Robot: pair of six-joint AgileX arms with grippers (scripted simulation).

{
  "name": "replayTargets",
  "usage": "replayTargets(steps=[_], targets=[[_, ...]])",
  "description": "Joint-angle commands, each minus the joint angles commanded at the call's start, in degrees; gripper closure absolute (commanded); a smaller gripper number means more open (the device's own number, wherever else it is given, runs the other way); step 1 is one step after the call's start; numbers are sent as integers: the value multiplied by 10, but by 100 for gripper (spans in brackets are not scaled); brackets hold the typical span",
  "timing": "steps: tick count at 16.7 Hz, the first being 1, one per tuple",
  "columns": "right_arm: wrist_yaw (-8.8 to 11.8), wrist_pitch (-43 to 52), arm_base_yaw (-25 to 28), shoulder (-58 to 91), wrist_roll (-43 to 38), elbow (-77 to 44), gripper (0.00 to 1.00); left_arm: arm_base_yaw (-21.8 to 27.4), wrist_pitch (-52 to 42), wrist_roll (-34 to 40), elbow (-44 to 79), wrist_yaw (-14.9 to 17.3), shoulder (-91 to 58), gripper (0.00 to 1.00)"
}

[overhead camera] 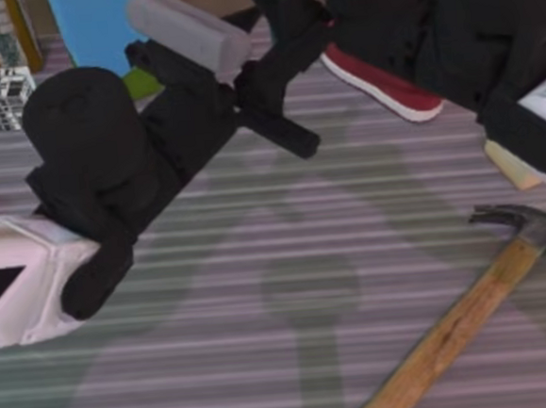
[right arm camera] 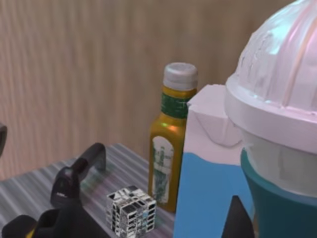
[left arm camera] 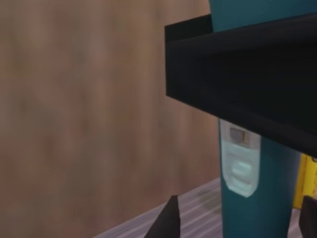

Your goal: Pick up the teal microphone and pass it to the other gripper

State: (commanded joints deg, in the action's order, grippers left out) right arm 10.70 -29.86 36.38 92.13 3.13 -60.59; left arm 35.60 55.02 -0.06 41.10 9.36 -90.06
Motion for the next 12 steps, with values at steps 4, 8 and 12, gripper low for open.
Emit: replayTargets(steps=[4, 8, 12], targets=[[0, 0, 0, 0, 0, 0, 100, 0, 0, 0, 0, 0, 0, 0], [0, 0, 0, 0, 0, 0, 100, 0, 0, 0, 0, 0, 0, 0], [-1, 0, -7, -9, 3, -1, 100, -8, -1, -4, -15, -4, 4, 0]])
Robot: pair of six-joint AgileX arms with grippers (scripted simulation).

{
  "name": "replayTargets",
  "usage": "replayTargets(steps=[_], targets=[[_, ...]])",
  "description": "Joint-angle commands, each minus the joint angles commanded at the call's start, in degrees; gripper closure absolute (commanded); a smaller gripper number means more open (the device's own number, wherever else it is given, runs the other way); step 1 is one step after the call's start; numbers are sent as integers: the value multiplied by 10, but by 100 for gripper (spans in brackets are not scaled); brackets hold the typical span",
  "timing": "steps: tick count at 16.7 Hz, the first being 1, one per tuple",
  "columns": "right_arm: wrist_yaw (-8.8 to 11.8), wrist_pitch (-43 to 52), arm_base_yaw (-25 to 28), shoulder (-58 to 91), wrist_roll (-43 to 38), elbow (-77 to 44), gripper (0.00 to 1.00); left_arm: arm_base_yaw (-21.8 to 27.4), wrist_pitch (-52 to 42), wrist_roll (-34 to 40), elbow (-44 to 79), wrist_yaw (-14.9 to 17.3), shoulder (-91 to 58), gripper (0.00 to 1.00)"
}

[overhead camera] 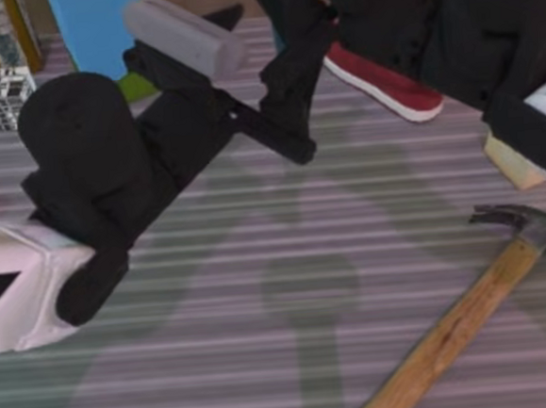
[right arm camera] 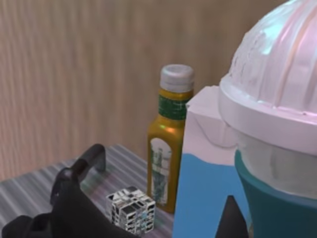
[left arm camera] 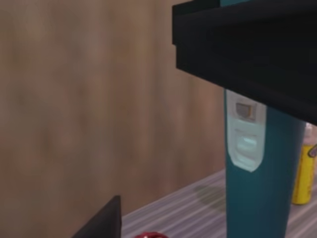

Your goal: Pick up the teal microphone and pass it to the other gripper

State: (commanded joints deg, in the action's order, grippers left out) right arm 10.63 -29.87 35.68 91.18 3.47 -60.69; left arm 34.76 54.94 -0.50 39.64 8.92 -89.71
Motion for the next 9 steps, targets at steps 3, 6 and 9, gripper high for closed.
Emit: replayTargets(steps=[3, 6, 9], targets=[[25, 0, -25, -22, -1, 22, 100, -15, -4, 0, -54, 7, 57, 0], [56, 0, -51, -47, 0, 45, 100, -29, -7, 2, -118, 17, 125, 0], [67, 0, -62, -56, 1, 54, 100, -35, -6, 2, -138, 22, 145, 0]])
